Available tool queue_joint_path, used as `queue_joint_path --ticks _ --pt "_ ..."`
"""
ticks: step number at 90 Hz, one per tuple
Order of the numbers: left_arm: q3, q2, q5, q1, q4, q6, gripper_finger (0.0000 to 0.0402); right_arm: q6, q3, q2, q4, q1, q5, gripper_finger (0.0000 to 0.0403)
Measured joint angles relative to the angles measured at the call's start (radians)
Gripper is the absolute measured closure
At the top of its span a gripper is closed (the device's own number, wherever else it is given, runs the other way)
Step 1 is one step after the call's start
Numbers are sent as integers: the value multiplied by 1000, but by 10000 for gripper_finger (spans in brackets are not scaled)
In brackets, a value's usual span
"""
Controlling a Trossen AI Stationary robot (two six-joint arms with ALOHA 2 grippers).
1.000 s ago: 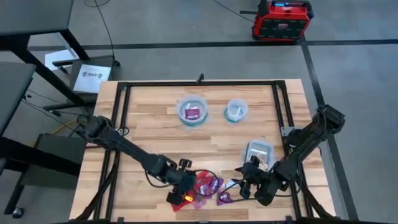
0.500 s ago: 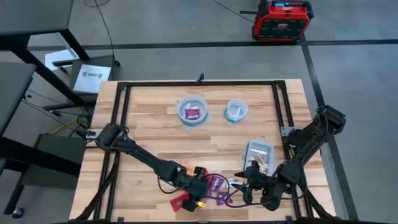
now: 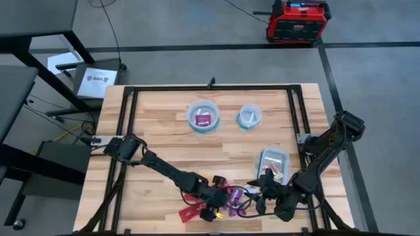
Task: Sort candy
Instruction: Put the violet candy into the big circular transparent bin
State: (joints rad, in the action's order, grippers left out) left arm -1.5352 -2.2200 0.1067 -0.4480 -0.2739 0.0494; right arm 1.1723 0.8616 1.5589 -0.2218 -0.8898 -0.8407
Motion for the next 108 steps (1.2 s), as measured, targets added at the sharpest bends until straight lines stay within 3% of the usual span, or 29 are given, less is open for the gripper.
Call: queue_joint_path --ticks 16,39,45,56,66,86,97,108 --pt "-76 16 4 -8 -105 -35 396 -1 0 0 -6 0 1 188" --pt "-254 93 -9 -43 -402 -93 401 -3 0 0 -25 2 1 188" --pt "-269 125 48 -45 -473 -102 401 -3 0 0 -28 4 1 188" --pt "-248 220 247 -18 -642 -123 401 -3 0 0 -33 10 1 188" --pt "-179 339 315 71 -691 -110 401 -23 0 0 -33 22 1 188" --pt "76 585 312 389 -487 -144 401 -70 0 0 -36 55 2 188" --pt "172 631 193 584 -360 -150 400 -108 0 0 -34 77 3 188" --pt "192 619 32 701 -305 -151 378 -132 0 0 -35 96 5 188"
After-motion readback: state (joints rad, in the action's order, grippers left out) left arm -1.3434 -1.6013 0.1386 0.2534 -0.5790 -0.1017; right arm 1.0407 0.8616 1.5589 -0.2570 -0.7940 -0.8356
